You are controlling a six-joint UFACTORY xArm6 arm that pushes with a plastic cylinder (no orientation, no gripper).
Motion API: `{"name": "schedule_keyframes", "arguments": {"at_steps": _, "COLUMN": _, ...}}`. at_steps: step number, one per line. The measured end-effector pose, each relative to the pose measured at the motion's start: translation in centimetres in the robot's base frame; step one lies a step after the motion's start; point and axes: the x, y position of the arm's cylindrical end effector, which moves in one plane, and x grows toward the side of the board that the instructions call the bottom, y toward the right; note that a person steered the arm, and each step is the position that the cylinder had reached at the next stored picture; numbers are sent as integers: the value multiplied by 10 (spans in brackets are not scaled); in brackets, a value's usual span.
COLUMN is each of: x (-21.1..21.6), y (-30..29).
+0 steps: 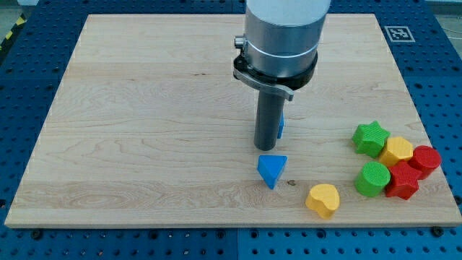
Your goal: Place the blue cube towards center of the board
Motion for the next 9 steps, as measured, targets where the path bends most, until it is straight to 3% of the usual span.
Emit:
{"name": "schedule_keyframes", "arguments": {"at_steps": 3, "x": 0, "y": -11}}
{"name": "schedule_keyframes", "arguments": {"at_steps": 7, "x": -1, "y": 18}}
{"name": "schedule_keyframes", "arguments": {"at_steps": 9, "x": -30, "y": 18}}
